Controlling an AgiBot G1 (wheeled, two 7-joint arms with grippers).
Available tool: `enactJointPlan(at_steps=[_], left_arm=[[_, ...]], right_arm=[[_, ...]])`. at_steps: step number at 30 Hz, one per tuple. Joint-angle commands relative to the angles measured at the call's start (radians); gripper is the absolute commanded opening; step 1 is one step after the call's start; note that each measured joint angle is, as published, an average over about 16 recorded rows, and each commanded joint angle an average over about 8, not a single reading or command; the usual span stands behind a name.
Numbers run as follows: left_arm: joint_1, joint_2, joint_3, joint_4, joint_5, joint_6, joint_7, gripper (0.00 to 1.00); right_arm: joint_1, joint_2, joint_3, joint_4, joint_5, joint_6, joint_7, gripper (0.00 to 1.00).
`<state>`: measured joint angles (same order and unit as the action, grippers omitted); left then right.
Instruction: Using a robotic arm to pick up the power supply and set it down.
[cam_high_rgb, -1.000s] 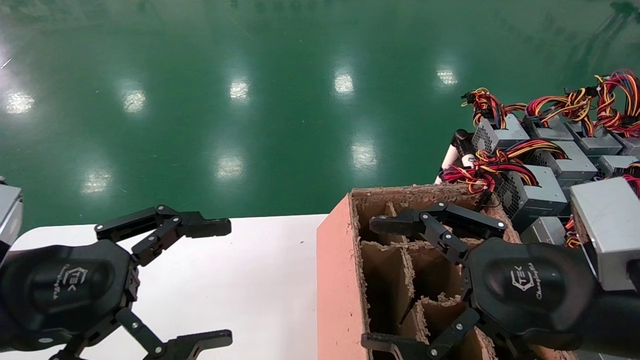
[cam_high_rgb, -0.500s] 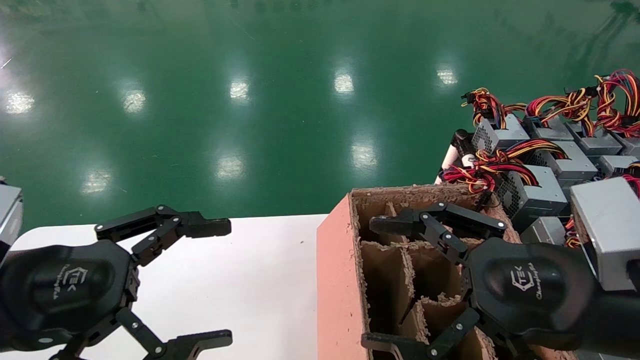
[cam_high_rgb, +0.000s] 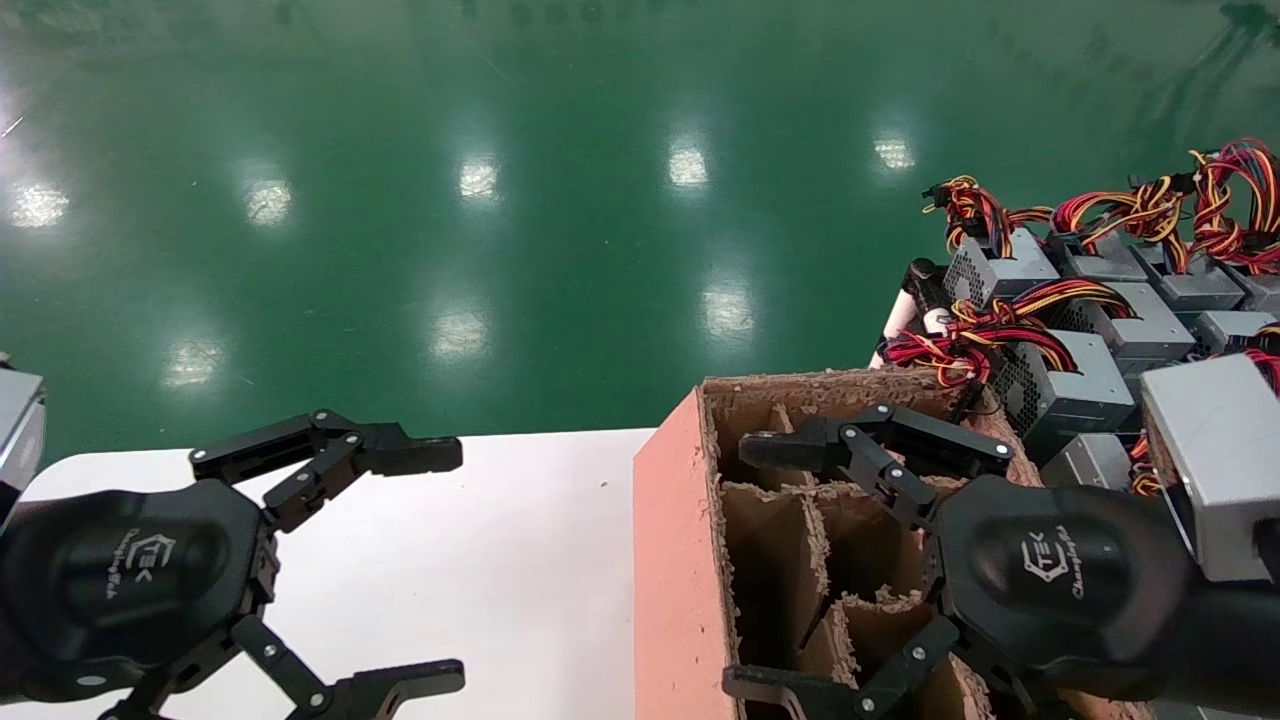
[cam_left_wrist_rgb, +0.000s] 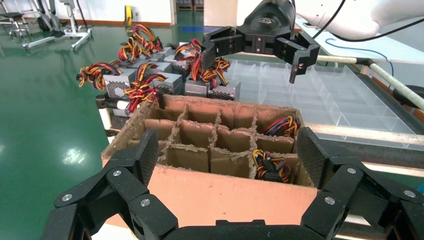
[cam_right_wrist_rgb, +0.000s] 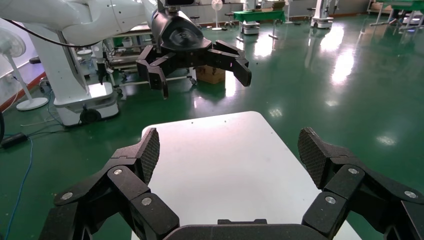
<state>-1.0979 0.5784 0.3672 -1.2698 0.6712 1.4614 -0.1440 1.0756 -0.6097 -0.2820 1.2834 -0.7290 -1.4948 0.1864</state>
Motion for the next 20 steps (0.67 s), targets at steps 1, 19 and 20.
enactJointPlan(at_steps=[1,19,20], left_arm=[[0.0,0.0,0.0,0.0,0.0,0.0,0.0,1.0],[0.0,0.0,0.0,0.0,0.0,0.0,0.0,1.0],[0.0,0.0,0.0,0.0,0.0,0.0,0.0,1.0]], right_arm=[[0.0,0.0,0.0,0.0,0.0,0.0,0.0,1.0],[0.0,0.0,0.0,0.0,0.0,0.0,0.0,1.0],[0.0,0.0,0.0,0.0,0.0,0.0,0.0,1.0]])
